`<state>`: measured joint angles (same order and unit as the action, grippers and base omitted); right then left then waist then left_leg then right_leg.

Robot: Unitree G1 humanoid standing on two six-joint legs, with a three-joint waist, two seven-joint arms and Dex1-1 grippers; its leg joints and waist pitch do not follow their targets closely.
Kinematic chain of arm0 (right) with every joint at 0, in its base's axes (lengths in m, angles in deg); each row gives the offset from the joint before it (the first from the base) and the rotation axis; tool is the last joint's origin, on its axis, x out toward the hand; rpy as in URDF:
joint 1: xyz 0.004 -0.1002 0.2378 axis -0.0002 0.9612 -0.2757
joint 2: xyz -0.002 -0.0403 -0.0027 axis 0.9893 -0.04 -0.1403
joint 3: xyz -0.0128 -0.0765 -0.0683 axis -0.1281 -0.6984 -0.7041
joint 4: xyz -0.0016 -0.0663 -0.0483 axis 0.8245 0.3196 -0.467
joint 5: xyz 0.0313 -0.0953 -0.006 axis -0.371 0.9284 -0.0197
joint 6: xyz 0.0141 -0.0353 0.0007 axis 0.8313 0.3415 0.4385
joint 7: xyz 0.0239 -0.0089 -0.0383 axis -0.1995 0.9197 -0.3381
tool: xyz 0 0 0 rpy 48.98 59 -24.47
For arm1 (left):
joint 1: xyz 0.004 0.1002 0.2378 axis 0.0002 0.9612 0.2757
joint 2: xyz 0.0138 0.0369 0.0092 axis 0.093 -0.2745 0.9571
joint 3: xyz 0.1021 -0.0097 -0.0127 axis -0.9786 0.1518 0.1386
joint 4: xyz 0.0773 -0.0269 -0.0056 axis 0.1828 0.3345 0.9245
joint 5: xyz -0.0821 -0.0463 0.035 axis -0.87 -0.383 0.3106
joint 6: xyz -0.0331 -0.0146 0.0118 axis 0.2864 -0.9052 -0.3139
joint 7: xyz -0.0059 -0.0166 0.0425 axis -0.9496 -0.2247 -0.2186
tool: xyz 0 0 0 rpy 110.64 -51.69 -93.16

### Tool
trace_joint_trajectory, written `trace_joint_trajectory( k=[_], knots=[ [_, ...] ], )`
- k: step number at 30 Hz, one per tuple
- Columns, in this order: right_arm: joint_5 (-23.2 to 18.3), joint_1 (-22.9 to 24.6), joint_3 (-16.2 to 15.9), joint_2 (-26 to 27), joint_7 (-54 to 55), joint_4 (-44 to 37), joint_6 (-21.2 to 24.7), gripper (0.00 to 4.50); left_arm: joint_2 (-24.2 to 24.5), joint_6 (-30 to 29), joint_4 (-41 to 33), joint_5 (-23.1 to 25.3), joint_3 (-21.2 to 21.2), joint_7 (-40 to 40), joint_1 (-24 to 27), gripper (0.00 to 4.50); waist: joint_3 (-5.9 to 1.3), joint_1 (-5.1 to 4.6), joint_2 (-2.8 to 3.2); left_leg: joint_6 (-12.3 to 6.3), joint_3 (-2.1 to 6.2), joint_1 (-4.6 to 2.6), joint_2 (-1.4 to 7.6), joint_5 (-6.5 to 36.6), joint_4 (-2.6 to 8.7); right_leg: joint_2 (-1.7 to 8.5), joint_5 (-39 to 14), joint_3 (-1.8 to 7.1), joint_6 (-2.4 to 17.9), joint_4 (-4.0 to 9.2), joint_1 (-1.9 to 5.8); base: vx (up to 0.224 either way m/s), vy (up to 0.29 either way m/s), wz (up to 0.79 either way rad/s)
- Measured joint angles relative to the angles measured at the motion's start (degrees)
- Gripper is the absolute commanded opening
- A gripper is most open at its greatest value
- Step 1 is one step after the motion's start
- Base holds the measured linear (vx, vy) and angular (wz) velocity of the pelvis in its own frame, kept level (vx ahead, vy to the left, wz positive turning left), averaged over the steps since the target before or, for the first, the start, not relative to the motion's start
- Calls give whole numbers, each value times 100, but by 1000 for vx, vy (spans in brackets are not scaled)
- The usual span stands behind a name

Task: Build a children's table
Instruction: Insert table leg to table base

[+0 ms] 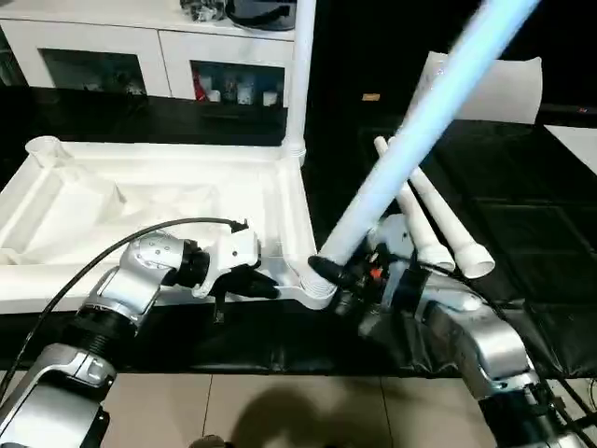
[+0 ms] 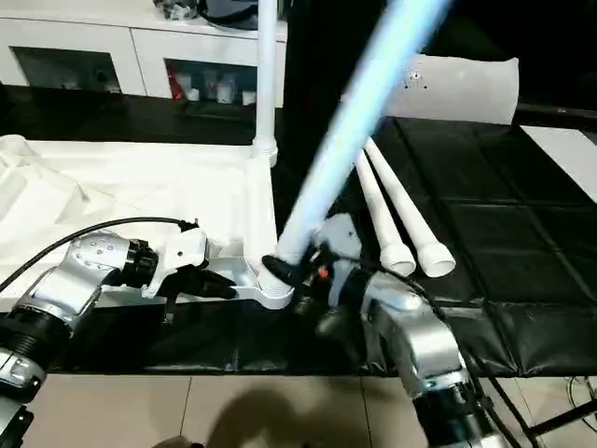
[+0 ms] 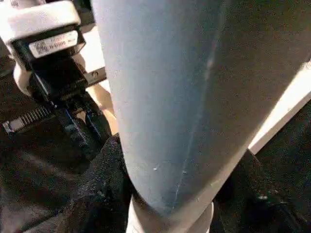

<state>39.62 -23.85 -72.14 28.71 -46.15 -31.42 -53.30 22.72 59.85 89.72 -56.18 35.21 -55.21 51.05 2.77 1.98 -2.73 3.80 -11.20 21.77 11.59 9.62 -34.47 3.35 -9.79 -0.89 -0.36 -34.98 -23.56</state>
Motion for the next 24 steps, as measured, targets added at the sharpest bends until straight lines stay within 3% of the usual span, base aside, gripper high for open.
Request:
trace_joint_trajectory(
  k=[4,13,24],
  knots=[
    [154,-120,-141,-79,-52,20,-54,189,-2,74,62,20,-3,5,-19,0,-2,-12,-4,0,1,0,-2,0,0,2,0,1,-1,5,1,0,0,0],
    [284,-608,-379,-199,-647,512,-192,189,27,252,180,54,-17,-148,-80,0,-58,-37,-118,0,6,2,-2,0,0,2,-2,-3,-2,5,-9,0,0,0],
    [96,-698,-429,-411,-1501,543,-277,189,129,377,346,41,-142,-733,-323,0,-37,3,-104,2,5,15,-2,1,39,-1,-14,-3,-22,5,-26,0,0,0]
  ],
)
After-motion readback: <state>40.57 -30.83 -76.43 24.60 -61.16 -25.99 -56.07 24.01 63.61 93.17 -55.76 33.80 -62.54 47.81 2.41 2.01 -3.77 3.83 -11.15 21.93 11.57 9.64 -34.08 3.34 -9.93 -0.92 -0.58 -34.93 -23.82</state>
